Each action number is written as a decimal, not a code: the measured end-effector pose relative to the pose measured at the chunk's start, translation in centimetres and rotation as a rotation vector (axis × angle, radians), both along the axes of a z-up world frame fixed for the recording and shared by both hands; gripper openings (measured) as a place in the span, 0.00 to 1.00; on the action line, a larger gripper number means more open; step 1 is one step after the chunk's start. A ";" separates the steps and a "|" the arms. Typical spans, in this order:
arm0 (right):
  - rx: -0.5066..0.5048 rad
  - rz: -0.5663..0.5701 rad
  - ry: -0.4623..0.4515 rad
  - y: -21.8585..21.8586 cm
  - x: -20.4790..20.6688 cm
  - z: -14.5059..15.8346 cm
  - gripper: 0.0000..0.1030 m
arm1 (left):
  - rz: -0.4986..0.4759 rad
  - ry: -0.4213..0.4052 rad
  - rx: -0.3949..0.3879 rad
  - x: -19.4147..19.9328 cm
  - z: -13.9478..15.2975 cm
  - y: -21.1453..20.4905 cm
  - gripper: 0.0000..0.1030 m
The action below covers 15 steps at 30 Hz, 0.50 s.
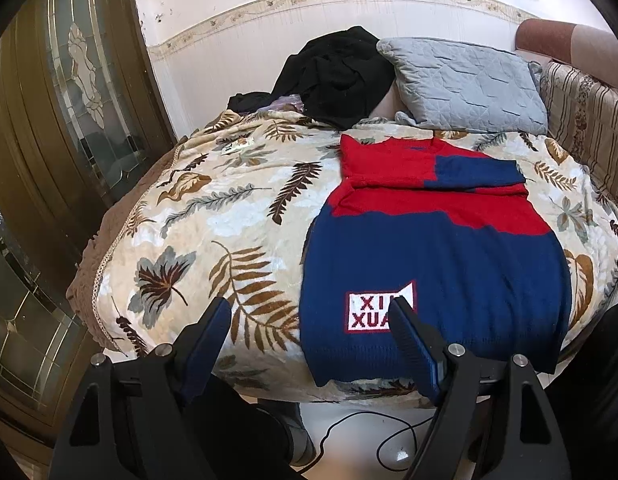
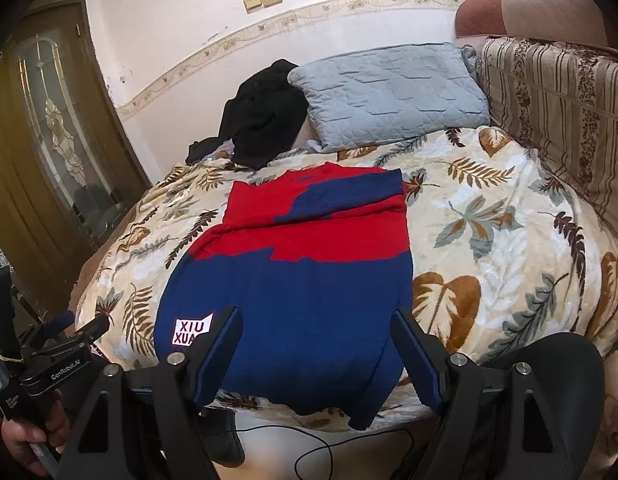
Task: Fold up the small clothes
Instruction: 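Lower both grippers to the blue hem and grasp it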
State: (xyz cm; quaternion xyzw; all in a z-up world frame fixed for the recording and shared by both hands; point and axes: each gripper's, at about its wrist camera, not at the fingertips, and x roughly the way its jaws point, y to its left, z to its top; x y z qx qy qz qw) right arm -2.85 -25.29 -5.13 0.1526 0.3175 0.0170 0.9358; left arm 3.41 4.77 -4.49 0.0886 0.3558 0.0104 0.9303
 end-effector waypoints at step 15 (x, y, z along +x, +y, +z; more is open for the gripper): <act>0.087 0.012 0.188 -0.7 1.5 -4.4 0.78 | 0.114 0.264 -0.116 2.5 -6.7 6.2 0.79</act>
